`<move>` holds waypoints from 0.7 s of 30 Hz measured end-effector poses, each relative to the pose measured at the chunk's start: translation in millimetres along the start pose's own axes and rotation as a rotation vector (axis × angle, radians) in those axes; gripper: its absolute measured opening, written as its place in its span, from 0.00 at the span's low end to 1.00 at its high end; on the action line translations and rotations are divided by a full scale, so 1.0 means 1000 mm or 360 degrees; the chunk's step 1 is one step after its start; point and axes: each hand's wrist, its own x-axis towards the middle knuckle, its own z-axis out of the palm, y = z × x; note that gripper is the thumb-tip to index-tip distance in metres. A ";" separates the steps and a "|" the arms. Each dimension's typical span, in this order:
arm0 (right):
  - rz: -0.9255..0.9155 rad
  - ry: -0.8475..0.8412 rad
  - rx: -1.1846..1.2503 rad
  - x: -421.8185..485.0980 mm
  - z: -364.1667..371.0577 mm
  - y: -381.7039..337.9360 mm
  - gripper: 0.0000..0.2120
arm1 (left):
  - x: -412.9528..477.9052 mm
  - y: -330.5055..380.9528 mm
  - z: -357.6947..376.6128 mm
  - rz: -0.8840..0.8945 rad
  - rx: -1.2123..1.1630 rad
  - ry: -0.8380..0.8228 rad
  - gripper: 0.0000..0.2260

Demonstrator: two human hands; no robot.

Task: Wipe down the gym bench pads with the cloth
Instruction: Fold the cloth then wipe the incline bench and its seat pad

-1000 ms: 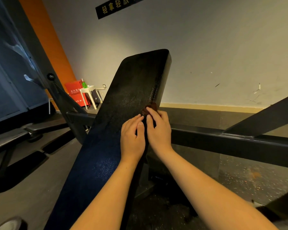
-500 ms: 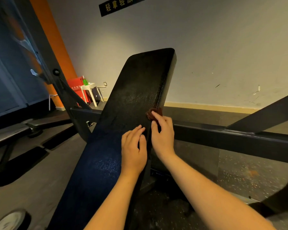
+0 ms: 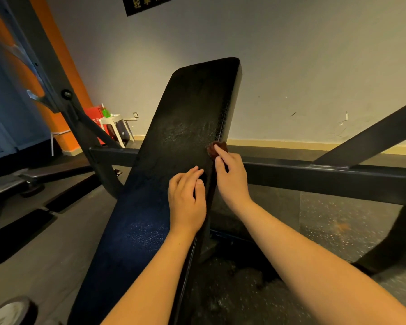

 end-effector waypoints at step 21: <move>0.0015 -0.0156 0.0215 -0.070 0.008 0.024 0.19 | -0.042 0.009 -0.007 -0.0217 0.0250 0.0002 0.20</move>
